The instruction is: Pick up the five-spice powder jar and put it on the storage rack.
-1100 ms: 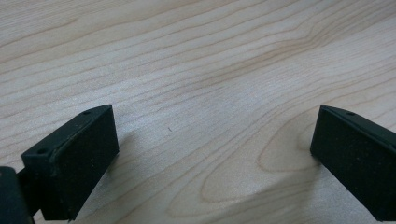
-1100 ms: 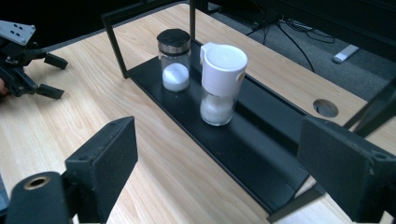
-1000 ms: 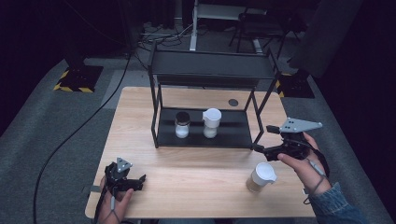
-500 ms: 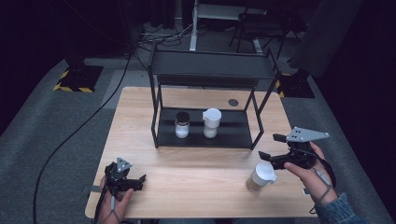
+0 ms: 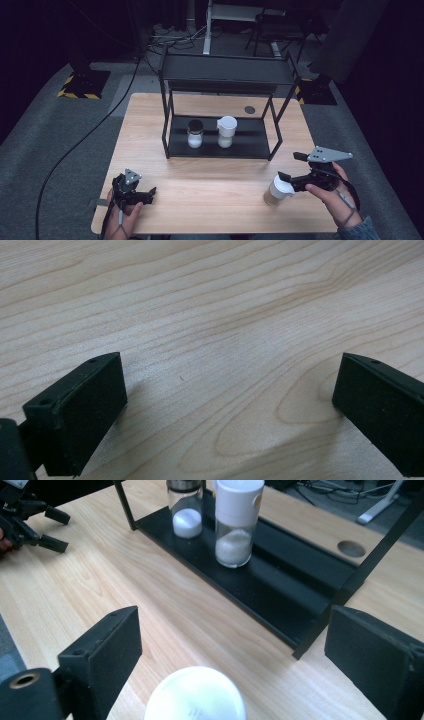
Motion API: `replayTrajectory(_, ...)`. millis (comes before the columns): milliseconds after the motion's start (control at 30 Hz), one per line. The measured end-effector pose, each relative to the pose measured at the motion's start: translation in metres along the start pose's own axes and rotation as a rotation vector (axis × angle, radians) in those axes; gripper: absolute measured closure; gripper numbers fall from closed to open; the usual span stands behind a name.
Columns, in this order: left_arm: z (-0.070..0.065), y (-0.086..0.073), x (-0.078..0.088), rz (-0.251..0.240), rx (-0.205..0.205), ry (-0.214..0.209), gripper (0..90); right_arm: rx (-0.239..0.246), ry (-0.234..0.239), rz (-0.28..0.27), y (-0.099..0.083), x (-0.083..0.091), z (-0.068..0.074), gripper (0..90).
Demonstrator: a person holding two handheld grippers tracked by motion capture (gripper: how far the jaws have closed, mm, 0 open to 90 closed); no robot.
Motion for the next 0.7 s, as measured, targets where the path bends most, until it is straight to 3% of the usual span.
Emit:
replayTrajectory(400,0.000,0.000,0.000,0.000,0.000,0.000,0.5,-0.031,0.004,0.001,-0.021,-0.004,0.003,8.2)
replayTrajectory(700,0.000,0.000,0.000,0.000,0.000,0.000,0.5,-0.022,0.009,0.007,-0.032,-0.006,0.009,8.3)
Point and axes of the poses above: each handheld gripper's, and its own axes: x roughly backward along the jaws, y roughly out of its top, z roughly to its left, the point moved 6 cm from there along -x, roughly forward along the jaws, and after that the axes turned 7 degrees about x, right-handed, at the moved point
